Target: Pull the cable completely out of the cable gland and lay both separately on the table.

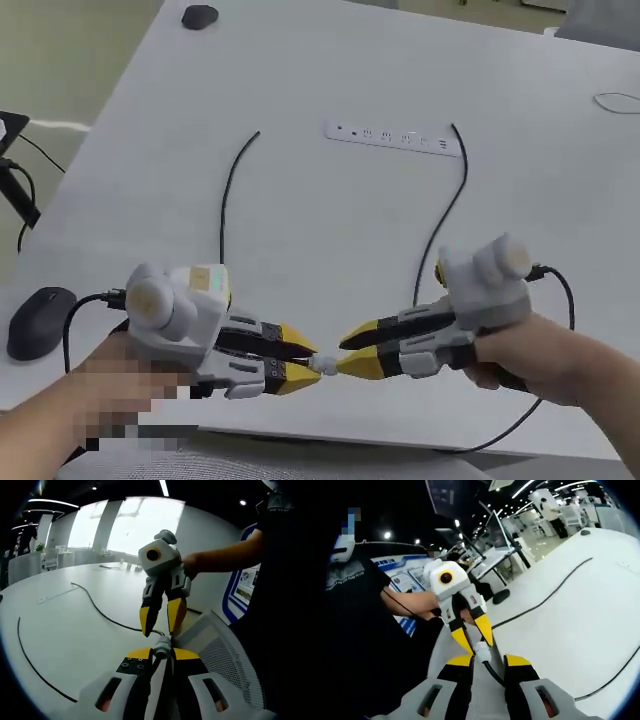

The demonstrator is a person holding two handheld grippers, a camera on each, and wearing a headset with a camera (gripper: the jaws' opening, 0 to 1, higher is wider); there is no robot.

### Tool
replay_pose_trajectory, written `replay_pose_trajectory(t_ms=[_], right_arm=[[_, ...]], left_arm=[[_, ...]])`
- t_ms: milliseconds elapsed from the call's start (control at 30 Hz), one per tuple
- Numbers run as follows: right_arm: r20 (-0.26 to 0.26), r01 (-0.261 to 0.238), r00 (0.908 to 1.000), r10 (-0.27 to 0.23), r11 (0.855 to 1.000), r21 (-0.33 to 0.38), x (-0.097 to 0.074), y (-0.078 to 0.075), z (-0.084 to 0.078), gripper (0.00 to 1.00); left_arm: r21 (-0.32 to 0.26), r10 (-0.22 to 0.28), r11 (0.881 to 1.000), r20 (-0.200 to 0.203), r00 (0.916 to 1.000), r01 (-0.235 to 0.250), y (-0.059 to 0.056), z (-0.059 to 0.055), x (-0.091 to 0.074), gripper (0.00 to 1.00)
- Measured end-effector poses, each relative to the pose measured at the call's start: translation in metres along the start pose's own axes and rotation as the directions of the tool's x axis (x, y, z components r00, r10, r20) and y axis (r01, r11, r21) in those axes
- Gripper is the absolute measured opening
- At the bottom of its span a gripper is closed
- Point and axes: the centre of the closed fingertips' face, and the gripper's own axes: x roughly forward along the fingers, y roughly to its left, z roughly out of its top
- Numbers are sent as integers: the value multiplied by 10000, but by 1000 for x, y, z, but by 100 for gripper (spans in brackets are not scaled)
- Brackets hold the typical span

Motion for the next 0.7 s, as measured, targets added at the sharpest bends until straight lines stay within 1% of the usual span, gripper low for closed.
replay_pose_trajectory(t_ms=[33, 67, 100, 133, 167, 267, 367, 467, 567, 667, 700], right_arm=[[-33, 8, 10000, -9, 10000, -71, 0, -3, 0, 19], [16, 143, 9999, -142, 9996, -243, 1, -7, 1, 18], [53, -33, 10000, 34, 9998, -181, 2, -5, 2, 18], [168, -430, 9990, 425, 9986, 302, 4, 2, 4, 19], [219, -525, 9984, 517, 9978, 404, 5, 3, 5, 19], [97, -479, 9988, 477, 9987, 184, 7, -1, 4, 18], [-169, -801, 9966, 808, 9961, 380, 10, 6, -2, 18], [-389, -742, 9964, 750, 9970, 205, 11, 5, -7, 16], [-413, -806, 9958, 816, 9964, 250, 11, 5, -8, 15], [-427, -887, 9950, 901, 9955, 339, 11, 6, -9, 11], [-389, -844, 9956, 857, 9959, 332, 10, 5, -8, 11]], left_arm=[[19, 0, 10000, -17, 10000, 0, 0, 0, 0, 15], [35, -3, 10000, -33, 10000, 4, -1, 0, 0, 15], [75, 0, 10000, -67, 10000, 1, -2, 0, 0, 15], [116, 1, 9999, -90, 10000, 0, -2, 0, 0, 15], [117, -10, 9999, -111, 9999, 11, -2, 0, 0, 15], [162, -50, 9999, -166, 9998, 53, -4, -1, 0, 15], [158, -42, 9999, -224, 9997, 46, -4, -2, 0, 15], [155, -41, 9999, -234, 9997, 45, -5, -1, 0, 15], [153, -40, 9999, -191, 9998, 43, -5, 0, 1, 15], [145, -57, 9999, -173, 9998, 59, -5, 1, 2, 15], [160, -70, 9998, -171, 9998, 73, -6, 1, 3, 15]])
